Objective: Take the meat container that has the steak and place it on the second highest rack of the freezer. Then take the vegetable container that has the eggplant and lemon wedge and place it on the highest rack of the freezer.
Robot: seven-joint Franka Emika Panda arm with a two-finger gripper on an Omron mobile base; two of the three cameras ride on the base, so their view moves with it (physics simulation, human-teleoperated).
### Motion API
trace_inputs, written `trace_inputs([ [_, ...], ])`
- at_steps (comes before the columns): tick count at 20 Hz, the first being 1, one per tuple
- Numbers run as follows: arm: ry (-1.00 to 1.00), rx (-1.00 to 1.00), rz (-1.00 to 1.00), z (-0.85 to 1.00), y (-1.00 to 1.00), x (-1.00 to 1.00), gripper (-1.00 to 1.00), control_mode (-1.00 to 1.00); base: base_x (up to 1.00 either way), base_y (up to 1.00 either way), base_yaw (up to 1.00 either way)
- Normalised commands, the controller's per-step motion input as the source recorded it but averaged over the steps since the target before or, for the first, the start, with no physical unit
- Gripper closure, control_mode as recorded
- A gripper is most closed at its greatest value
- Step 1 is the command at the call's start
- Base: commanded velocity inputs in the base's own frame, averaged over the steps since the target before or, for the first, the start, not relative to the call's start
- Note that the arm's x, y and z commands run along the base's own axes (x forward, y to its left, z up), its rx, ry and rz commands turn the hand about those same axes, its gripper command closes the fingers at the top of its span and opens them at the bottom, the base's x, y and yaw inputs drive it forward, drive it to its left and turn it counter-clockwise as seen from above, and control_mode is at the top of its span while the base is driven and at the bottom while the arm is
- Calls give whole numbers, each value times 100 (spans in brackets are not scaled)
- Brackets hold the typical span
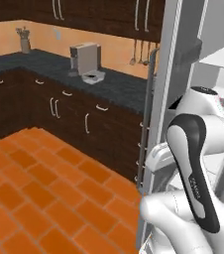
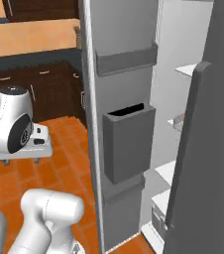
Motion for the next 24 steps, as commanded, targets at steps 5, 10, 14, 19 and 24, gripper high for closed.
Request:
trace_inputs([
  [5,0,0,0,0,0,0,-100,100,11,25,87],
  [10,0,0,0,0,0,0,-100,100,66,23,69],
  [14,0,0,0,0,0,0,-100,100,100,17,16],
  [19,0,0,0,0,0,0,-100,100,100,7,-2],
  [24,0,0,0,0,0,0,-100,100,100,1,-13],
])
